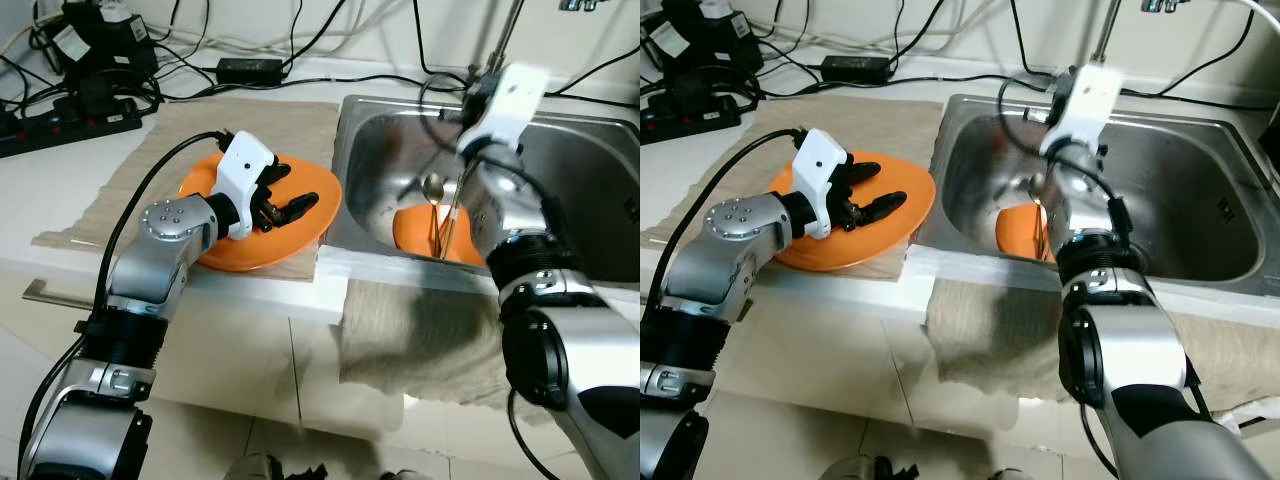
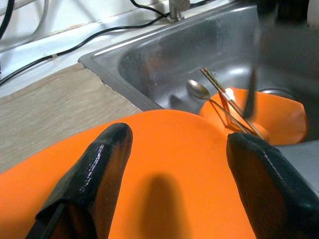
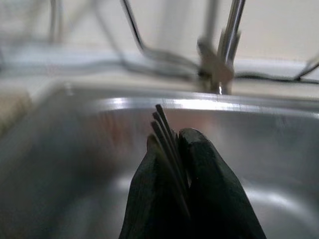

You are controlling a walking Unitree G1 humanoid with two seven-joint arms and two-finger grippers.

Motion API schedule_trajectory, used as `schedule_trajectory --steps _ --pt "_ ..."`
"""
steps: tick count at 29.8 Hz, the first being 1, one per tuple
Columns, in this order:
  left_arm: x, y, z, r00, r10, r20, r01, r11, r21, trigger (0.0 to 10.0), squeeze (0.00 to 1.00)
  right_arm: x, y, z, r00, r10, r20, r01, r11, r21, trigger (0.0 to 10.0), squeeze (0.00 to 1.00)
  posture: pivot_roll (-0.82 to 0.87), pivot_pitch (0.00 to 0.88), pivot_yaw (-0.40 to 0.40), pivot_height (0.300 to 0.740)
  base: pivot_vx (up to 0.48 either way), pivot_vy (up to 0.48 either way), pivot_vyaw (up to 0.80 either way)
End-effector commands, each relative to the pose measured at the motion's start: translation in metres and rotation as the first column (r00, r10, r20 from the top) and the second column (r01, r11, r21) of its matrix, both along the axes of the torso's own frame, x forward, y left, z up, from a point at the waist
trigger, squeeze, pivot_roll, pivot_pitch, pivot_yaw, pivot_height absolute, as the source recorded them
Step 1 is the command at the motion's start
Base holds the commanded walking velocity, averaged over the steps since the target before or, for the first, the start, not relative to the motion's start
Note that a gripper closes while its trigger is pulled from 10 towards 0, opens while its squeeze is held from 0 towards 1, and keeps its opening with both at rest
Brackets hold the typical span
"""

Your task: Kitchen organization

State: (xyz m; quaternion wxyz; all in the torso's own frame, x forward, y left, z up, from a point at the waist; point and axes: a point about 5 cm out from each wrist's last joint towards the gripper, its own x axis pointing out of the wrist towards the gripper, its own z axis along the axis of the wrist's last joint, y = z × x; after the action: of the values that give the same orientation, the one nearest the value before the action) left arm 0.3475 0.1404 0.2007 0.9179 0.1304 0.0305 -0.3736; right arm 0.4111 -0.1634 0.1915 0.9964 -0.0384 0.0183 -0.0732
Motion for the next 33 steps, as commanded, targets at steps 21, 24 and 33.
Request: schedule_trajectory --steps 21,24,33 --pt "0.003 0.000 0.004 1.000 0.012 0.021 -0.012 1.000 0.009 10.0 0.00 -0.015 -0.004 -0.056 0.961 -0.031 -0.276 -0.139 0.807 -0.575 10.0 1.00 0.07 0.041 0.025 0.740 0.000 0.000 0.00" --pt "0.003 0.000 0.004 1.000 0.012 0.022 -0.012 1.000 0.010 10.0 0.00 -0.019 -0.001 -0.064 0.954 -0.017 -0.299 -0.176 0.775 -0.607 10.0 1.00 0.07 0.044 0.022 0.740 0.000 0.000 0.00" --pt "0.003 0.001 0.004 1.000 0.016 0.023 -0.016 1.000 0.014 10.0 0.00 -0.020 0.000 -0.068 0.951 -0.013 -0.308 -0.194 0.751 -0.631 10.0 1.00 0.07 0.046 0.019 0.740 0.000 0.000 0.00"
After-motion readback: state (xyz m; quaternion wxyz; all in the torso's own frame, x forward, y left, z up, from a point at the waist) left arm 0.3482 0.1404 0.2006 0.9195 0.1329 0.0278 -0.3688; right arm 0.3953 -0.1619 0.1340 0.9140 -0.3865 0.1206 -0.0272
